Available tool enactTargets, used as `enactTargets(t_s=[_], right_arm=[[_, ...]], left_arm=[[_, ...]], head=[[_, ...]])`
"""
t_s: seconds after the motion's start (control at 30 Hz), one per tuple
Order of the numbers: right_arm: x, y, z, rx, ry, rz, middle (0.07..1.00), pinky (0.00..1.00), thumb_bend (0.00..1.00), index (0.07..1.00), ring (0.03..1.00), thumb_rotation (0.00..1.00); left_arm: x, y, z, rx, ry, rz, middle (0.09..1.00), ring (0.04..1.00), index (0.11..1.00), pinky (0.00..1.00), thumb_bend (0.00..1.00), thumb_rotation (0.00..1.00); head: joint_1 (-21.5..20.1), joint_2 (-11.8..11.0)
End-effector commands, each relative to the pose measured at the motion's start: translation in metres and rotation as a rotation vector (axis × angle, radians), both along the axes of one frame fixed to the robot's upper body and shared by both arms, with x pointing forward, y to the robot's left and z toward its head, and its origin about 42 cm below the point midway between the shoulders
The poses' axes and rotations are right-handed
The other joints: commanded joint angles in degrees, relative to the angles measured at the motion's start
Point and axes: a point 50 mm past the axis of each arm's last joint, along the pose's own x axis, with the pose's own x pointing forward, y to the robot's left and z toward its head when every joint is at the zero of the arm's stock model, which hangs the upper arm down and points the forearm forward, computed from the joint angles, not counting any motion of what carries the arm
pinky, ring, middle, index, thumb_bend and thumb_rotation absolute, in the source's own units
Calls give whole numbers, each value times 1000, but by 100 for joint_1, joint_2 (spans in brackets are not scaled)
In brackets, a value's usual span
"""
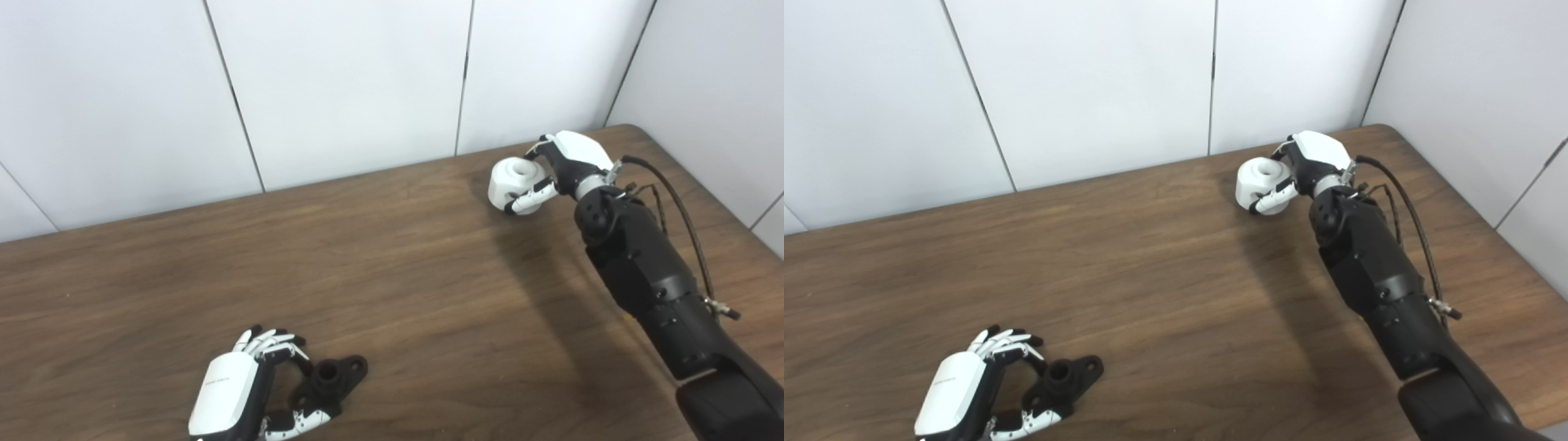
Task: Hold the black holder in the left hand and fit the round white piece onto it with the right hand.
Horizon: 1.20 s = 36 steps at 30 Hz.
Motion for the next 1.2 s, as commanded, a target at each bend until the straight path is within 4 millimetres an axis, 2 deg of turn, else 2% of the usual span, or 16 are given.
enactTargets(t_s=[0.0,0.9,1.1,1.13,1.17], right_arm=[[4,-13,35,-39,-99,-19,956,1000,922,709,1000,330],[4,-10,33,-40,-94,-13,945,1000,908,691,1000,305],[5,-10,32,-36,-99,-5,919,1000,893,641,1000,292],[4,-10,32,-31,-100,-2,907,1000,876,612,1000,270],[4,-11,32,-28,-102,-1,893,1000,669,540,1000,201]], left_arm=[[-2,5,-5,31,26,-7,748,829,485,942,520,44],[-1,6,-5,32,32,-1,747,830,485,945,520,44],[-1,5,-6,24,34,0,746,829,485,947,520,43],[-1,5,-6,26,32,-1,746,830,485,948,520,43],[-1,5,-6,28,31,-2,746,830,485,947,520,43]], head=[[-9,4],[-24,16],[-32,-2],[-32,-2],[-32,-2]])
